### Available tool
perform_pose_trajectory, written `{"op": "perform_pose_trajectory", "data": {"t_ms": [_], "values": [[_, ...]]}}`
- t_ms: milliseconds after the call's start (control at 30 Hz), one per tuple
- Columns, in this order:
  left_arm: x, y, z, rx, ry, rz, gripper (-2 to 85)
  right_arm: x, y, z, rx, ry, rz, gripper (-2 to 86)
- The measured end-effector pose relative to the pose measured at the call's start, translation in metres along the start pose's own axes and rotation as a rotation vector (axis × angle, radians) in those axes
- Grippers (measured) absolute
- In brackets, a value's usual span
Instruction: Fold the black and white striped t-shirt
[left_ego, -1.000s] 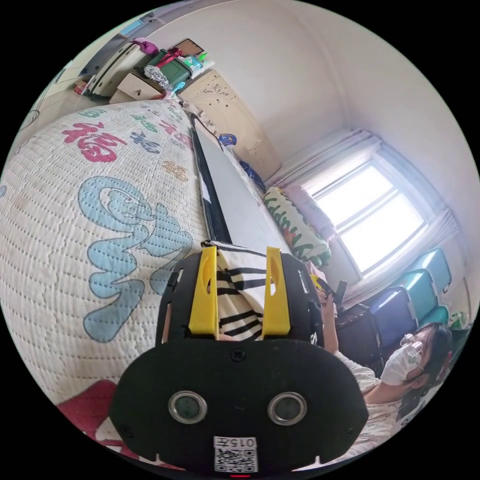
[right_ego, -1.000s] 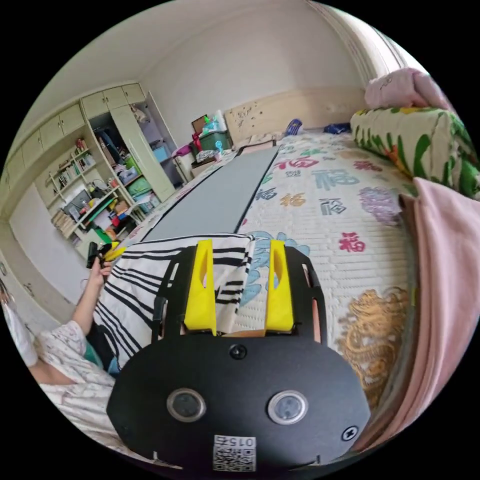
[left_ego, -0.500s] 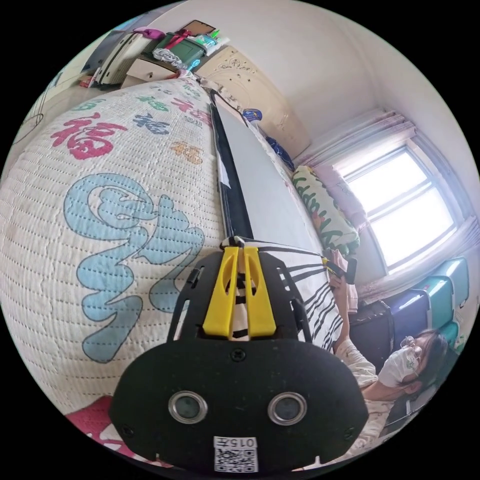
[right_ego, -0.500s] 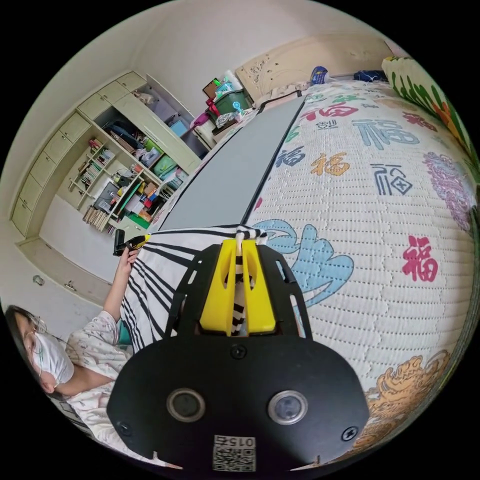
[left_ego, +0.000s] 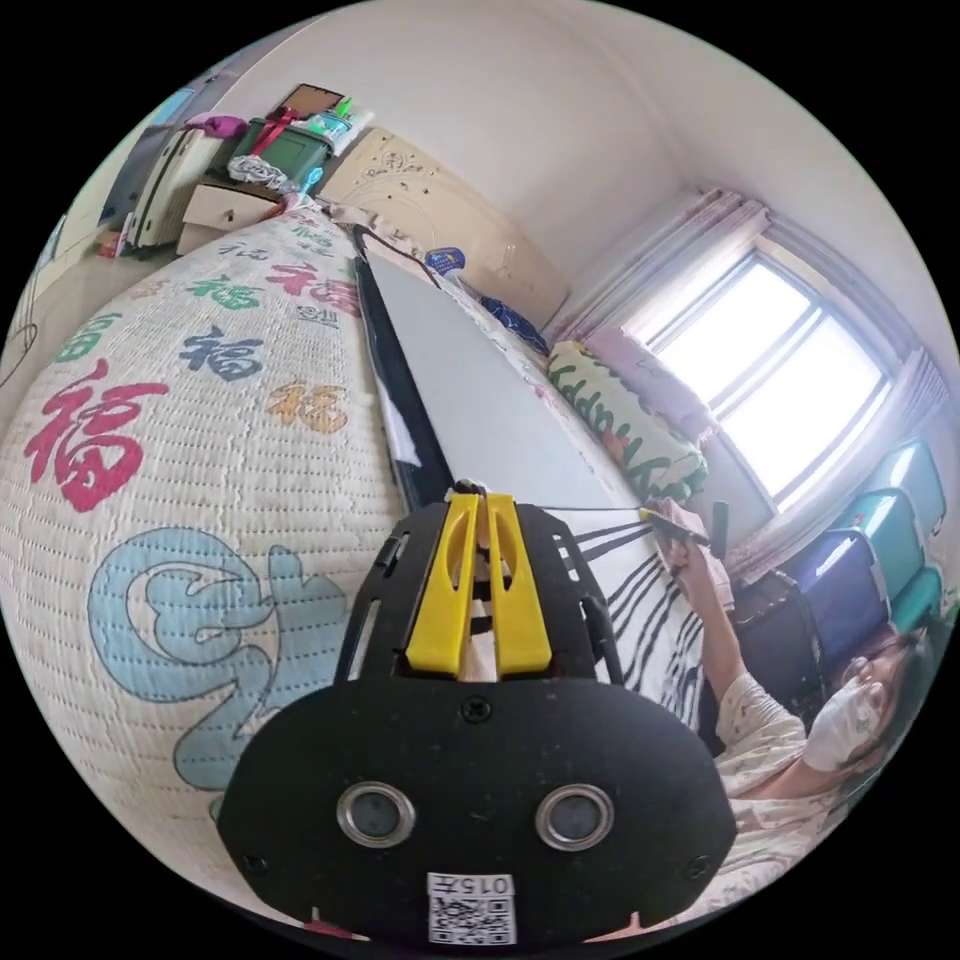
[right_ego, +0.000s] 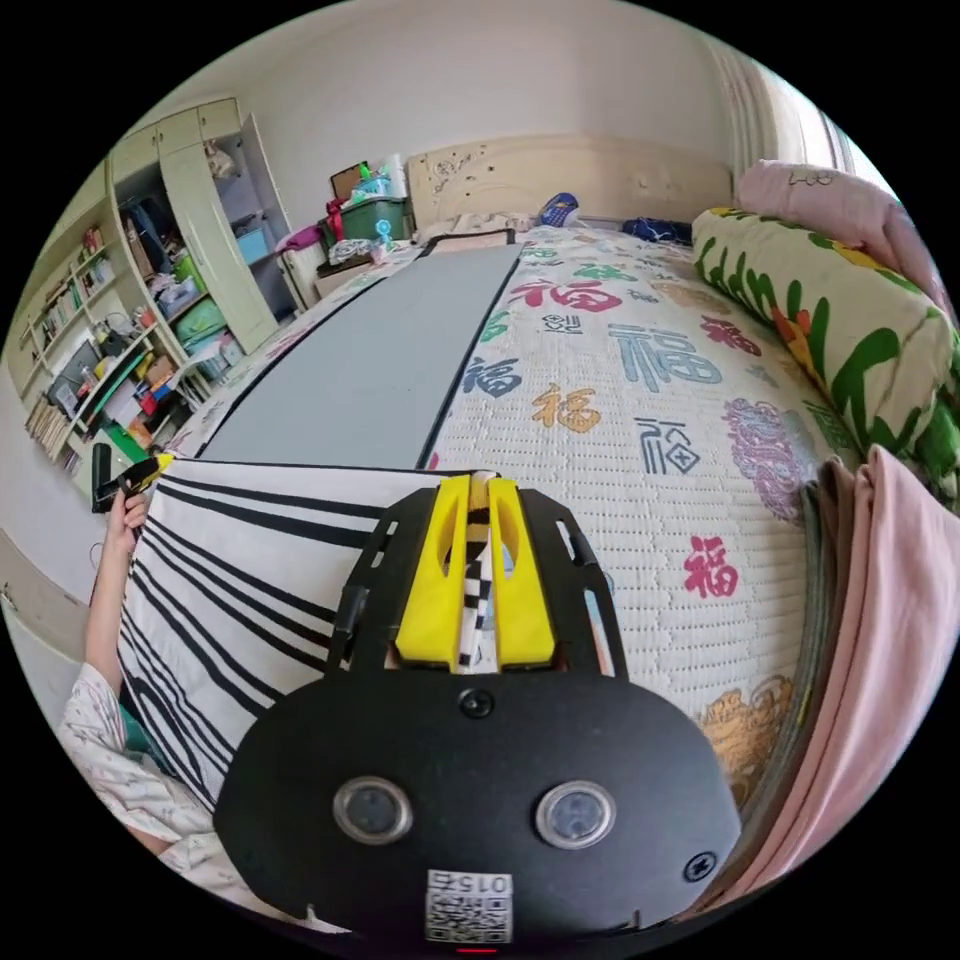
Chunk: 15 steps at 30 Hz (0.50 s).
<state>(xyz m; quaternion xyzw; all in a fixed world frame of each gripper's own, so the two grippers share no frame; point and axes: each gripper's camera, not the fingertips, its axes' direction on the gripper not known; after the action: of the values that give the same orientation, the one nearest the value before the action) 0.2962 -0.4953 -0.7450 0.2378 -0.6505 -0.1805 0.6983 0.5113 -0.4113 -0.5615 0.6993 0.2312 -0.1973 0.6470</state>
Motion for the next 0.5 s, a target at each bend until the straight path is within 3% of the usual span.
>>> {"op": "perform_pose_trajectory", "data": {"t_ms": [100,200,300,400,500], "values": [[-0.042,0.002,-0.002,0.019,0.149,-0.08,4.9,-0.027,0.06,-0.03,0.13,0.152,-0.031,6.7],[-0.049,-0.002,-0.003,0.006,0.091,-0.066,5.8,-0.109,0.136,-0.077,0.391,0.163,-0.264,6.0],[-0.056,-0.008,0.005,-0.039,0.04,-0.062,6.0,-0.207,0.202,-0.09,0.47,-0.07,-0.496,6.6],[-0.076,-0.007,0.005,-0.029,0.081,-0.08,5.8,-0.307,0.274,-0.06,0.346,-0.384,-0.788,8.4],[-0.095,-0.005,0.004,-0.015,0.088,-0.098,5.1,-0.386,0.348,-0.01,0.265,-0.442,-1.005,8.9]]}}
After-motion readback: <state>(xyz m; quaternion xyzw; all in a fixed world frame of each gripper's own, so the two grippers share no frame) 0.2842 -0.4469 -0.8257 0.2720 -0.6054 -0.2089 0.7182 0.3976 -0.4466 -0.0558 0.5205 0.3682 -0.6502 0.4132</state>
